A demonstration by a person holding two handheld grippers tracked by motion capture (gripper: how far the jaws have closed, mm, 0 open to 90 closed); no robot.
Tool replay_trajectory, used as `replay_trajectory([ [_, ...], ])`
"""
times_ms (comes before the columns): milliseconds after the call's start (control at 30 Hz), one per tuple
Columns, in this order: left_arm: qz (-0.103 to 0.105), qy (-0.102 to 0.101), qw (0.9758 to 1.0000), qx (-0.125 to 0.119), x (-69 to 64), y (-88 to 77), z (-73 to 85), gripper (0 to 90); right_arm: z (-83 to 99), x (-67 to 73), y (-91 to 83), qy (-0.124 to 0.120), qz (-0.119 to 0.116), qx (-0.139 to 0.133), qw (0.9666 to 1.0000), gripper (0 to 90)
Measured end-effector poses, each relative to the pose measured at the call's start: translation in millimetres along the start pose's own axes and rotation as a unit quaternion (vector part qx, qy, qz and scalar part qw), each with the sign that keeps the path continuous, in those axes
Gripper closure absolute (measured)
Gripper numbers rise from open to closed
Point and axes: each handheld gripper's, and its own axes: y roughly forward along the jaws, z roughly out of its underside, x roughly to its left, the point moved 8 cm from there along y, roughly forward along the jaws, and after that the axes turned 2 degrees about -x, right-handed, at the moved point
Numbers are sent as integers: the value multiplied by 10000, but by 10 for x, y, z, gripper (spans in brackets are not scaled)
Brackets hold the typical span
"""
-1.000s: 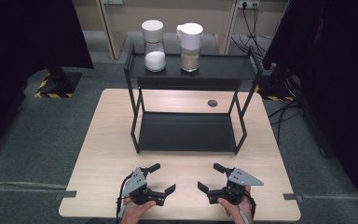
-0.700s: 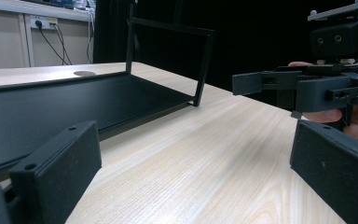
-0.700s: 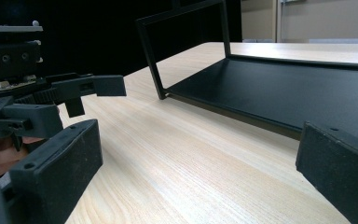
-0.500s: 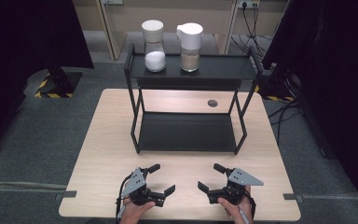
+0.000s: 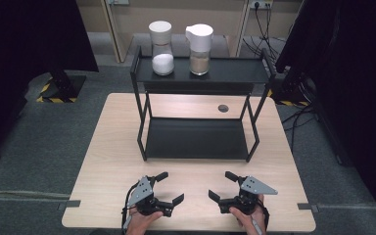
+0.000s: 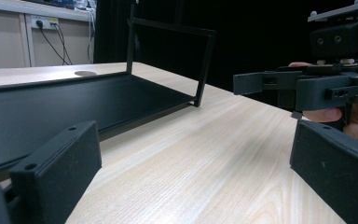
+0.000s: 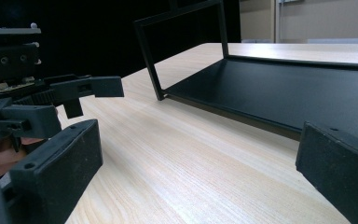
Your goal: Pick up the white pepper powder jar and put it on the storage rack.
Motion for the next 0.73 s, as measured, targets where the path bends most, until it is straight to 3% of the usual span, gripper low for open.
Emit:
replay_trajectory([
  [733, -12, 7, 10000, -6, 1, -3, -3, 11, 12, -12, 10, 22, 10, 37, 10000, 8],
])
